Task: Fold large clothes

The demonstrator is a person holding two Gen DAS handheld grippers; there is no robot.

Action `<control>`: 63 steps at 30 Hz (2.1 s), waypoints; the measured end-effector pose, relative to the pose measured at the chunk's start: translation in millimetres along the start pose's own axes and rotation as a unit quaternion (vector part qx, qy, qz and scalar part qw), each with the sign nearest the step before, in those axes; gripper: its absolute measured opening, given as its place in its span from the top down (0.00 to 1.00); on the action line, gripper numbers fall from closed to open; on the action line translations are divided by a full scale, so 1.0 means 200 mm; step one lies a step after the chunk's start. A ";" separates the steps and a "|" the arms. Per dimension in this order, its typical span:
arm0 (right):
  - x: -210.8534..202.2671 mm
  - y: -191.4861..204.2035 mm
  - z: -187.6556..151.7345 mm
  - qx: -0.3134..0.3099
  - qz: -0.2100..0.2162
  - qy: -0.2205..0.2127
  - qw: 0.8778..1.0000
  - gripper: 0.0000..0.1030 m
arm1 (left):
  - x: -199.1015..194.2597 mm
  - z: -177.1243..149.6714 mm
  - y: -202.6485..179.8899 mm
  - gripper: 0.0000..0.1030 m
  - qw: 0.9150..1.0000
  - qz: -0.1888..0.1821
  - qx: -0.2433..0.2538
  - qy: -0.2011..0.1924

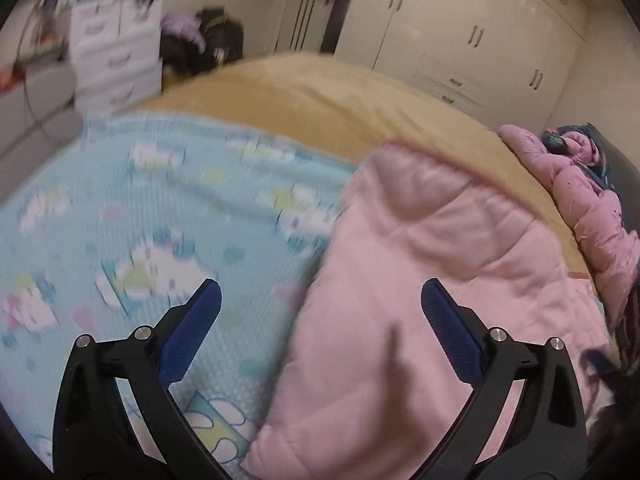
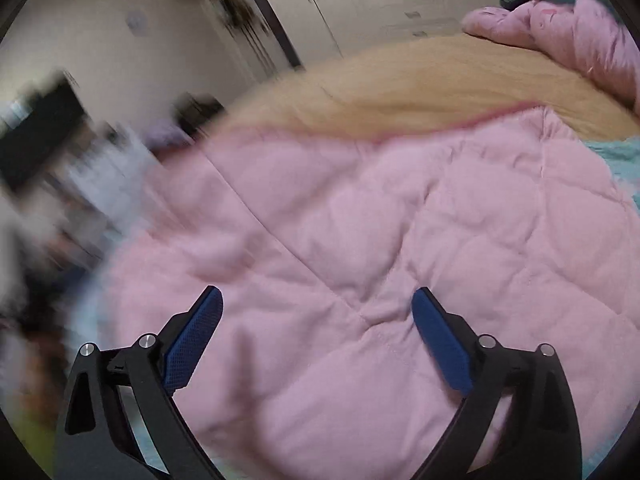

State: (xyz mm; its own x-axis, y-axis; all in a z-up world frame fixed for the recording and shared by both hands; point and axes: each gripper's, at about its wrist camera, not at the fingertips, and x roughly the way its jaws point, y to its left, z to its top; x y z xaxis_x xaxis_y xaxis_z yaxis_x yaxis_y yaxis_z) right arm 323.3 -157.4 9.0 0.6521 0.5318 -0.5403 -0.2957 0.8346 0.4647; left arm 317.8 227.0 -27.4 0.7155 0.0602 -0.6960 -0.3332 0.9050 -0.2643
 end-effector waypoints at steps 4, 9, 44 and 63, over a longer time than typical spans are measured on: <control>-0.18 -0.28 0.12 0.009 -0.126 -0.030 0.992 0.08 | 0.14 -0.01 0.09 0.09 0.997 -0.052 -0.029 0.048; -0.10 -0.62 0.18 0.032 -0.196 0.026 0.980 0.08 | 0.19 -0.02 0.00 0.09 0.996 -0.061 0.002 0.061; 0.17 -0.91 0.17 0.082 -0.212 -0.008 0.974 0.73 | 0.35 0.04 -0.11 0.75 0.998 -0.048 0.049 0.002; -0.07 -0.96 0.03 0.160 -0.192 0.004 0.968 0.23 | 0.20 -0.04 -0.10 0.23 0.997 0.025 0.067 0.016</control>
State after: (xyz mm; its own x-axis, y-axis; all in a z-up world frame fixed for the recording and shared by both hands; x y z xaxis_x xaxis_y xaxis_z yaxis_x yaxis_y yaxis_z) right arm 374.6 -326.7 -69.1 0.6659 0.1930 -0.7207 0.1999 0.8845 0.4216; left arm 348.4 207.6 -54.5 0.6791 0.0954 -0.7278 -0.2813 0.9496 -0.1380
